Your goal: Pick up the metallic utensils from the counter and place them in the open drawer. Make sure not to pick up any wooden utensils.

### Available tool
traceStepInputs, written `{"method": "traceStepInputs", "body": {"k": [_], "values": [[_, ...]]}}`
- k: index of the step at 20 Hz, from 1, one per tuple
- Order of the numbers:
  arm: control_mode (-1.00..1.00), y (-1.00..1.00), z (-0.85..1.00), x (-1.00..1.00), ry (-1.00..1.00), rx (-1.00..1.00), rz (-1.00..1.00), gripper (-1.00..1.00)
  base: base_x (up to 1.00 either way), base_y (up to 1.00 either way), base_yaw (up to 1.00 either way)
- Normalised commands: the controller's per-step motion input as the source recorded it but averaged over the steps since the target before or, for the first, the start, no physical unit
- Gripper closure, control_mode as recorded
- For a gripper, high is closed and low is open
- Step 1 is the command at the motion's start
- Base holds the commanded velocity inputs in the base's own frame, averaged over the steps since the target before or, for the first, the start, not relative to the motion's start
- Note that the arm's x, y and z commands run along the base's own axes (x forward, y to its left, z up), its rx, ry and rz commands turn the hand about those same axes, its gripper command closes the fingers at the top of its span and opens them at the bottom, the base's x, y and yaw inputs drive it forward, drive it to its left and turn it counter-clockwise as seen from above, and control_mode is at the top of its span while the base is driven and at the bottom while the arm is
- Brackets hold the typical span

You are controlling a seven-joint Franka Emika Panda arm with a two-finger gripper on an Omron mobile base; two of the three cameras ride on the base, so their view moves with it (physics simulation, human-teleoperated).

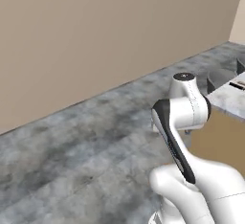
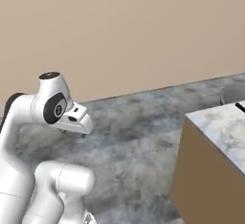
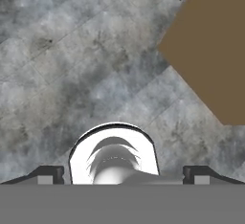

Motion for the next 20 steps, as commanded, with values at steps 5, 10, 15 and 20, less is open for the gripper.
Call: {"method": "traceStepInputs", "body": {"k": [5, 10, 15, 20], "values": [[1.00, 0.00, 0.00, 0.00, 0.00, 0.00, 0.00, -1.00, 1.00, 0.85, -0.46], [1.00, 0.00, 0.00, 0.00, 0.00, 0.00, 0.00, -1.00, 1.00, 0.80, -0.52], [1.00, 0.00, 0.00, 0.00, 0.00, 0.00, 0.00, -1.00, 1.00, 0.76, -0.60], [1.00, 0.00, 0.00, 0.00, 0.00, 0.00, 0.00, -1.00, 0.91, 0.64, -0.68]]}}
